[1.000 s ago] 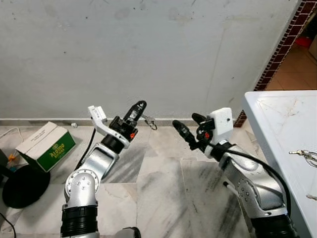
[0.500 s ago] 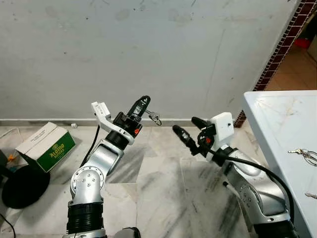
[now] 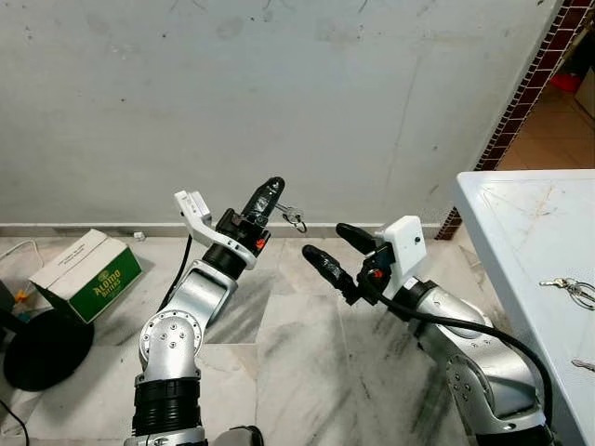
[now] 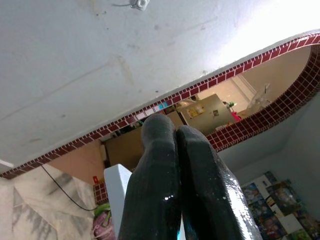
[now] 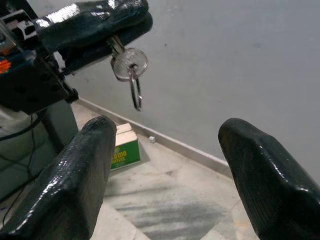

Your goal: Hang keys on a hook

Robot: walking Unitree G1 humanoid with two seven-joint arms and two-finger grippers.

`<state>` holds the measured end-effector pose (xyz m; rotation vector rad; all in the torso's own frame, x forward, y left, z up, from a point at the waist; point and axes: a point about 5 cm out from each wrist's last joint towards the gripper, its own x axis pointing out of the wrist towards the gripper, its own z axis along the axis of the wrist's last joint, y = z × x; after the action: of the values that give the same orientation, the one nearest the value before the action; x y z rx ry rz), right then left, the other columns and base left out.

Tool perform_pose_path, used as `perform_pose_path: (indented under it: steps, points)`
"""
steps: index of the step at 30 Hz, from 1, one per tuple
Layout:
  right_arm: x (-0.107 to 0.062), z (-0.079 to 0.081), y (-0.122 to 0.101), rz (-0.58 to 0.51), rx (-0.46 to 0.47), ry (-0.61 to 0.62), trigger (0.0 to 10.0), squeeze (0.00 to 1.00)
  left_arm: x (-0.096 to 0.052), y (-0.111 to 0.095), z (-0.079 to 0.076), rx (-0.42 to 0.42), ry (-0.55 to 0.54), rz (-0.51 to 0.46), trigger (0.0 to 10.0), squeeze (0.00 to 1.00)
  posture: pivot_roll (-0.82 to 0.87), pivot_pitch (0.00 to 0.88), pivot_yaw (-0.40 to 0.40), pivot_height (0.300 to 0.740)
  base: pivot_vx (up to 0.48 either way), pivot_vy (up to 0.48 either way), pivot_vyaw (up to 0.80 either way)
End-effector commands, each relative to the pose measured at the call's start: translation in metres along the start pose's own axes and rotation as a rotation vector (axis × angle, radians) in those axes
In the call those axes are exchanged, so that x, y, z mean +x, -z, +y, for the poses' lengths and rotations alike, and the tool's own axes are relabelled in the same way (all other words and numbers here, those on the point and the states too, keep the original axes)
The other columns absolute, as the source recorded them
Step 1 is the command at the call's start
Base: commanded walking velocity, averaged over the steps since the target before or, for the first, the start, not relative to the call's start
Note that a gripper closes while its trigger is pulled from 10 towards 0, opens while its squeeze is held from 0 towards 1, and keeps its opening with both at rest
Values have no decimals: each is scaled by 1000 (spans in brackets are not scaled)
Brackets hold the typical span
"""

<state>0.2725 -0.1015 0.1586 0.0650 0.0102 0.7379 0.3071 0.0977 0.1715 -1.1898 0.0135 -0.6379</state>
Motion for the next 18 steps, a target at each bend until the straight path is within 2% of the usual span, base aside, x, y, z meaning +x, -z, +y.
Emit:
perform_pose_path:
  steps: [1,18]
  points:
    - [4,6,-9,-36,-26,-13,10000,0,3,-1,-1,12,-10,3,0,0,-91,96,33,740,0,0,0]
    - [15,16,-12,-69,2,-17,10000,0,7,3,0,-7,-3,-2,0,0,-96,103,31,740,0,0,0]
